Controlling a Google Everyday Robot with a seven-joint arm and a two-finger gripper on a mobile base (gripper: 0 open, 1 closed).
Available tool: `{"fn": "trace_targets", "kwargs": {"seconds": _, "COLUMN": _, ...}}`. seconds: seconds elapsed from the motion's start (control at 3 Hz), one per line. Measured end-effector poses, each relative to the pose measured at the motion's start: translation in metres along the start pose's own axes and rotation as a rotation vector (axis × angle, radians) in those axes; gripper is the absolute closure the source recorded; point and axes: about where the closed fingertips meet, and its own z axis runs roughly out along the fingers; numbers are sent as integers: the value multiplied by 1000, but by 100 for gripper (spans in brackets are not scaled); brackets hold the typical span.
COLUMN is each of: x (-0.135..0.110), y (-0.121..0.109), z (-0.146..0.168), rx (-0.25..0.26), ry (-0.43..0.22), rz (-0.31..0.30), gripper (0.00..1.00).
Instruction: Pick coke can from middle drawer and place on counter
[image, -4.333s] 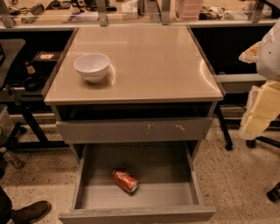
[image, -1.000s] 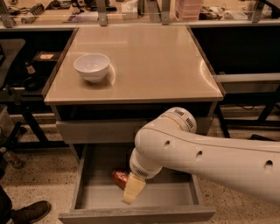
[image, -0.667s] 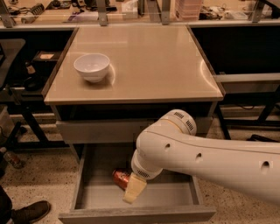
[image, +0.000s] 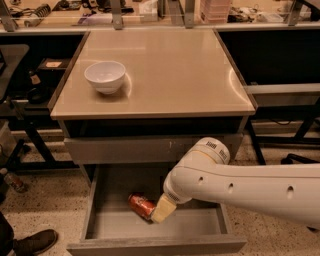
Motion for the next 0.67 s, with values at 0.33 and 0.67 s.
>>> {"fn": "trace_targets", "kwargs": {"seconds": 0.33, "x": 11, "y": -13, "z": 24, "rx": -6, "ry": 12, "rz": 53, "gripper": 0}}
{"fn": "trace_targets", "kwargs": {"seconds": 0.67, "x": 13, "y": -13, "z": 26, "rx": -9, "ry": 15, "rz": 57, "gripper": 0}}
